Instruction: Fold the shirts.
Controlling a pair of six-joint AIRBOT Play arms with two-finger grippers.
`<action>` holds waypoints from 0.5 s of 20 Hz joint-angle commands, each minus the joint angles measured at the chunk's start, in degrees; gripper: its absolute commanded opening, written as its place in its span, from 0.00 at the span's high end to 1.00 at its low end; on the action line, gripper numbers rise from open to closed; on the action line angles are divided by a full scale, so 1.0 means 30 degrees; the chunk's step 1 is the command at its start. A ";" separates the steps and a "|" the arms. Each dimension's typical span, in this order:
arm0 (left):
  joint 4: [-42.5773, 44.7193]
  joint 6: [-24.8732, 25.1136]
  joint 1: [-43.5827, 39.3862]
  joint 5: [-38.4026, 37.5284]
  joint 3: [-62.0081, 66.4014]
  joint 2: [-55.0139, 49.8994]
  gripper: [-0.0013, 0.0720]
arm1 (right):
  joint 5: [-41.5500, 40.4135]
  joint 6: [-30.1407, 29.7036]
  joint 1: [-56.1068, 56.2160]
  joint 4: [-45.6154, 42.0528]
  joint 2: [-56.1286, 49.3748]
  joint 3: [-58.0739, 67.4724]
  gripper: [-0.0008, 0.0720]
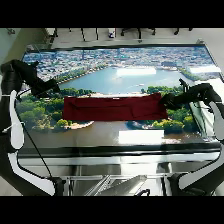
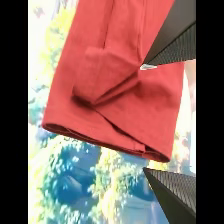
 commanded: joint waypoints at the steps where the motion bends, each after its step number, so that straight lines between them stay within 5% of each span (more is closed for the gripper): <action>1: -0.0619 -0.0153 -0.0175 -0.0619 0.0022 0.1035 0.16 | 0.0321 -0.0255 0.0357 0.0204 -0.0634 -0.0015 0.37; 2: -0.1071 -0.0153 -0.0393 -0.0962 0.0022 0.1180 0.51 | 0.0561 -0.0255 0.0488 0.0204 -0.0678 -0.0007 0.55; 3: -0.1523 -0.0146 -0.0729 -0.1348 0.0022 0.1275 0.89 | 0.0787 -0.0262 0.0612 0.0197 -0.0670 -0.0007 0.85; 4: -0.1909 -0.0022 -0.1158 -0.1756 0.0022 0.1333 0.96 | 0.0998 -0.0255 0.0634 0.0204 -0.0663 -0.0007 0.96; 10: -0.2331 0.0663 -0.5880 -0.4167 0.0022 0.0248 0.96 | 0.0889 -0.0211 0.0554 0.0197 0.0729 0.0029 0.96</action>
